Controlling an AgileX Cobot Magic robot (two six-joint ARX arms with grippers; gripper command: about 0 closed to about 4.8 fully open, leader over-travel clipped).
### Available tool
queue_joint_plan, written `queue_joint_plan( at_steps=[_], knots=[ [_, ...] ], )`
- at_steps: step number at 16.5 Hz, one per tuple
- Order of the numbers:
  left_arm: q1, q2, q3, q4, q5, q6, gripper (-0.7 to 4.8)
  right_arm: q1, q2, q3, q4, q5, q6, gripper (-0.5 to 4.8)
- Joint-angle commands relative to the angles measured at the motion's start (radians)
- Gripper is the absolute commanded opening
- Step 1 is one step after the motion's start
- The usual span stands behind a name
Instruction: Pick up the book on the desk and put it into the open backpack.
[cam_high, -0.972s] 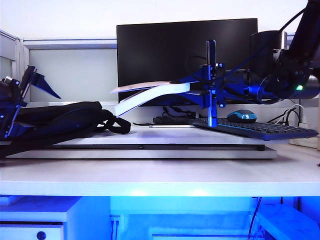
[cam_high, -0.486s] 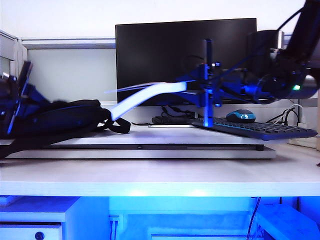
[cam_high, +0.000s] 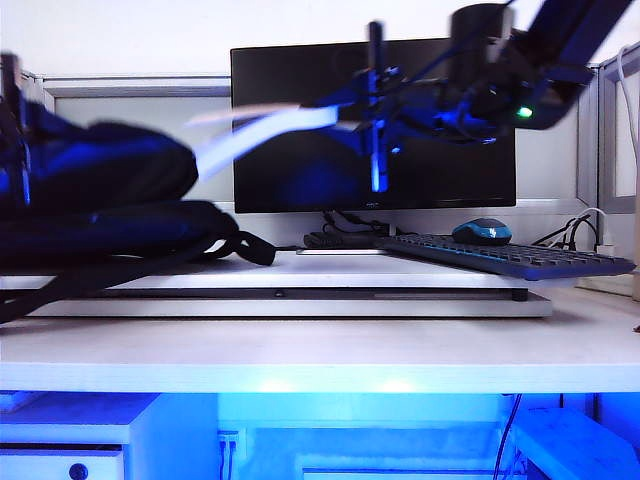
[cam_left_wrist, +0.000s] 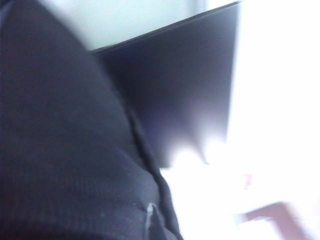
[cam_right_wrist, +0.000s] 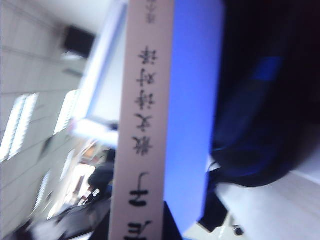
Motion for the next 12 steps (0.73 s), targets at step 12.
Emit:
queue_joint_plan(
  at_steps=[12],
  knots=[
    [0.042,-0.057,0.009,0.226,0.116,-0.199,-0.06,0.140,0.267,0.489,-0.264,0.153,-0.096,-0.06]
  ],
)
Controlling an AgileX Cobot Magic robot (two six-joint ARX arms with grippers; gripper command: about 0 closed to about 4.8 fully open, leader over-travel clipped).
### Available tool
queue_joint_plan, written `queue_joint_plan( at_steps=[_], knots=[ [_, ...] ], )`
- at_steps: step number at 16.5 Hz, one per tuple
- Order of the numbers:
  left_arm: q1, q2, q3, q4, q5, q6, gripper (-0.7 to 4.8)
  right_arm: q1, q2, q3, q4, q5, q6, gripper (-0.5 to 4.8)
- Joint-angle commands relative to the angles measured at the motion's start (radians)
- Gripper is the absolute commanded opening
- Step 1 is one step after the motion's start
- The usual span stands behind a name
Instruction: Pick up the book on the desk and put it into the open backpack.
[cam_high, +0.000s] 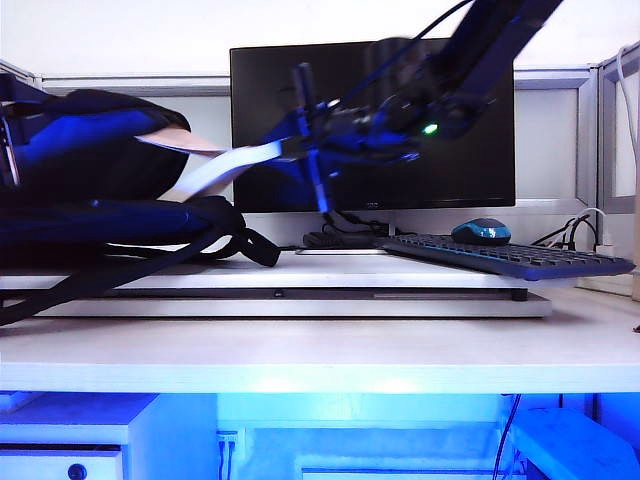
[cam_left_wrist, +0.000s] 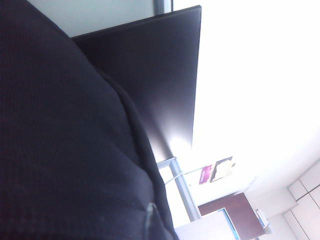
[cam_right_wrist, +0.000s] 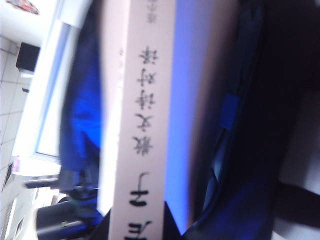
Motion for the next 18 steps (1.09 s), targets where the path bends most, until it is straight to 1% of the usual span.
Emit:
queue_joint_plan(
  at_steps=[1,4,7,13,15,16,18],
  knots=[
    [-0.007,-0.043,0.011,0.106,0.034,0.004,-0.06,0.042,0.030,0.098,0.034,-0.004,-0.014,-0.06],
    [-0.007,-0.055,0.013,0.106,0.011,-0.022,-0.06,0.065,0.083,0.173,0.013,0.013,-0.012,-0.06],
    [-0.007,-0.068,0.026,0.106,-0.018,-0.047,-0.06,0.074,0.121,0.176,-0.028,0.034,-0.014,-0.06],
    [-0.007,-0.072,0.129,0.106,-0.006,-0.059,-0.06,0.104,0.159,0.176,-0.043,0.045,-0.014,-0.06],
    [-0.007,-0.071,0.129,0.105,0.014,-0.058,-0.06,0.113,0.159,0.177,-0.021,0.049,-0.010,-0.06],
    [-0.008,-0.071,0.129,0.105,0.027,-0.058,-0.06,0.114,0.160,0.188,-0.014,0.049,0.012,-0.06],
    [-0.008,-0.071,0.129,0.105,0.027,-0.057,-0.06,0.123,0.160,0.204,-0.013,0.066,0.012,-0.06]
  ],
)
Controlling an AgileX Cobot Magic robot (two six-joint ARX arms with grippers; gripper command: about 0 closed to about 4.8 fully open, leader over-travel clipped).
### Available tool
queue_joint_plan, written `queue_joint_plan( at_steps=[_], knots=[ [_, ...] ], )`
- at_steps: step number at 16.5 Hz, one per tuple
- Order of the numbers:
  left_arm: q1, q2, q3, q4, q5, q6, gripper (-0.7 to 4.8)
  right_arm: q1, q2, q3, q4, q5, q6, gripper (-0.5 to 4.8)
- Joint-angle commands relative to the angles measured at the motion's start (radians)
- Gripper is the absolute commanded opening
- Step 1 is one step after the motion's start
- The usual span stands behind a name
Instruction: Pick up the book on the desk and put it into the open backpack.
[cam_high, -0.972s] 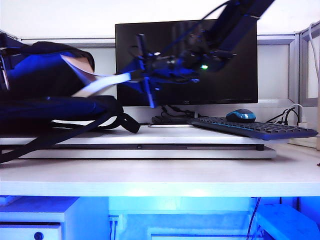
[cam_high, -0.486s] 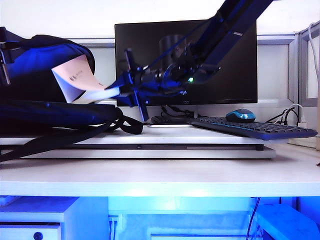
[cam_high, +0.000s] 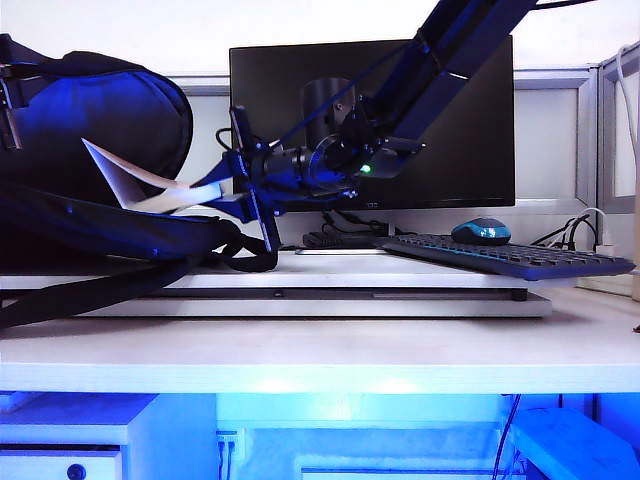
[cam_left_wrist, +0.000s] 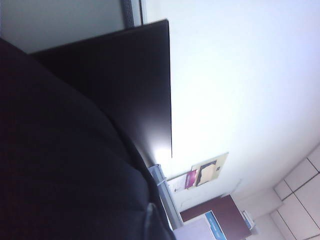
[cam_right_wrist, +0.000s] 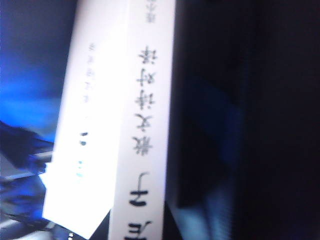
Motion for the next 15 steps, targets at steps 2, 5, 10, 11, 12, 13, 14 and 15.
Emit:
queue_joint_plan(
  at_steps=[2,5,10,11,12,13,14,15],
  knots=[
    [-0.013,-0.036,0.025,0.153,0.065,0.021,-0.06,0.034,-0.010,0.063,0.078,0.033,-0.004,-0.06],
    [-0.021,-0.034,0.025,0.100,0.123,0.082,-0.06,0.045,-0.004,0.087,0.089,0.027,-0.003,-0.06],
    [-0.026,-0.032,0.024,-0.057,0.212,0.170,-0.06,0.048,0.023,0.085,-0.023,0.060,-0.003,-0.06],
    [-0.026,-0.032,0.024,-0.120,0.249,0.228,-0.06,0.052,0.037,0.085,-0.024,0.053,-0.004,0.18],
    [-0.026,-0.032,0.024,-0.182,0.271,0.284,-0.05,0.053,0.039,0.085,-0.034,0.053,-0.004,1.18],
    [-0.026,-0.032,0.024,-0.246,0.273,0.329,-0.04,0.053,0.039,0.085,-0.057,0.050,-0.005,1.41],
    [-0.026,-0.032,0.024,-0.284,0.273,0.357,0.00,0.052,0.039,0.085,-0.061,0.048,-0.007,1.50],
    [-0.026,-0.032,0.024,-0.384,0.274,0.438,0.30,0.048,0.039,0.086,-0.060,0.042,-0.007,1.54]
  ],
)
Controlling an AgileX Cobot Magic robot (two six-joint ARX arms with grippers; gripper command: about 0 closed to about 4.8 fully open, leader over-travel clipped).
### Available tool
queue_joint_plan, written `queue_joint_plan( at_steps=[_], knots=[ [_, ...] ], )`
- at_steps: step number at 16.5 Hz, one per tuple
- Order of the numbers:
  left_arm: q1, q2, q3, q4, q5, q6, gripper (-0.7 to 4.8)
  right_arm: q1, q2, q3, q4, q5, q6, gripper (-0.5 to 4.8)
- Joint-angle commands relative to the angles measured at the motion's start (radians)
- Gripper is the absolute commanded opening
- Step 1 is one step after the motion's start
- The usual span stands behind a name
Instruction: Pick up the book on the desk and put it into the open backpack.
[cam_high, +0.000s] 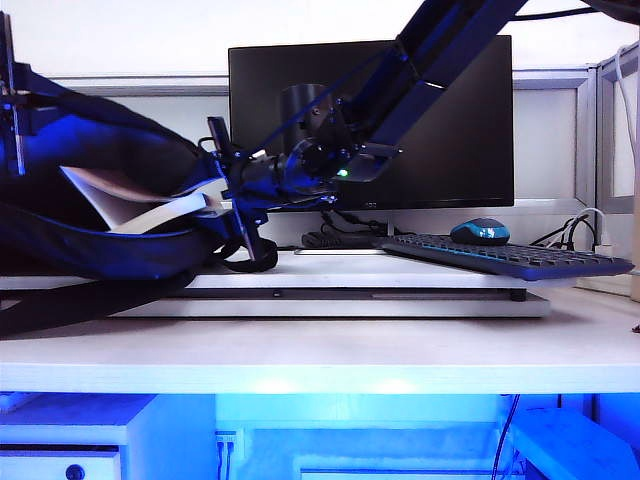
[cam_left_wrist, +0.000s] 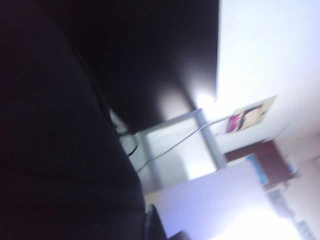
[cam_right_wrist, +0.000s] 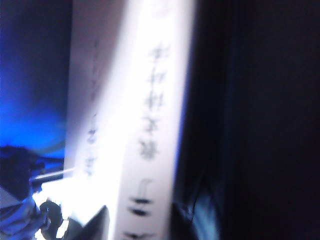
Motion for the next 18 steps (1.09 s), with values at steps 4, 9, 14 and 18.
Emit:
queue_joint_plan(
  at_steps=[4,9,14,18],
  knots=[
    [-0.045,-0.021,0.015,-0.218,0.091,0.253,0.30,0.016,-0.013,0.012,0.011,-0.059,-0.007,1.55],
    [-0.185,-0.021,0.015,-0.230,0.101,0.256,0.31,0.035,-0.013,0.013,0.035,-0.093,-0.003,1.67],
    [-0.198,-0.024,0.016,-0.227,0.193,0.230,4.32,0.009,-0.017,0.013,0.039,-0.129,0.018,4.79],
    [-0.197,-0.028,0.016,-0.137,0.219,0.131,4.38,-0.028,-0.039,0.015,0.030,-0.128,0.012,4.79]
  ],
)
